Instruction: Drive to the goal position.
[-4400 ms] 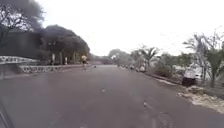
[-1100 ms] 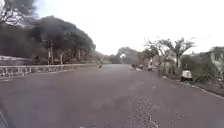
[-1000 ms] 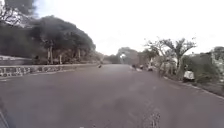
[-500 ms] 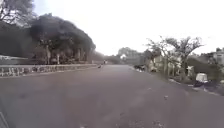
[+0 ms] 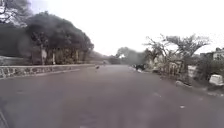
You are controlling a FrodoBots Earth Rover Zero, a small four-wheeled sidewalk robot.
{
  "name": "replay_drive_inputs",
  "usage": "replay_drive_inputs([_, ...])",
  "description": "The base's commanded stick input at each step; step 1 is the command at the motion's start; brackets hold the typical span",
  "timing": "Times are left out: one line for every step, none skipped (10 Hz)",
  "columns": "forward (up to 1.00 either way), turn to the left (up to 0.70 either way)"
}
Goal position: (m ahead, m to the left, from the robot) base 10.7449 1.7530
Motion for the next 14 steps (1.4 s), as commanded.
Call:
replay_drive_inputs([1.0, 0.0])
replay_drive_inputs([1.0, 0.0])
replay_drive_inputs([1.0, 0.0])
replay_drive_inputs([1.0, 0.0])
replay_drive_inputs([1.0, 0.0])
replay_drive_inputs([1.0, 0.0])
replay_drive_inputs([1.0, 0.0])
replay_drive_inputs([1.0, 0.0])
replay_drive_inputs([1.0, 0.0])
replay_drive_inputs([1.0, 0.0])
replay_drive_inputs([1.0, 0.05])
replay_drive_inputs([1.0, 0.15])
replay_drive_inputs([1.0, 0.25])
replay_drive_inputs([1.0, 0.25])
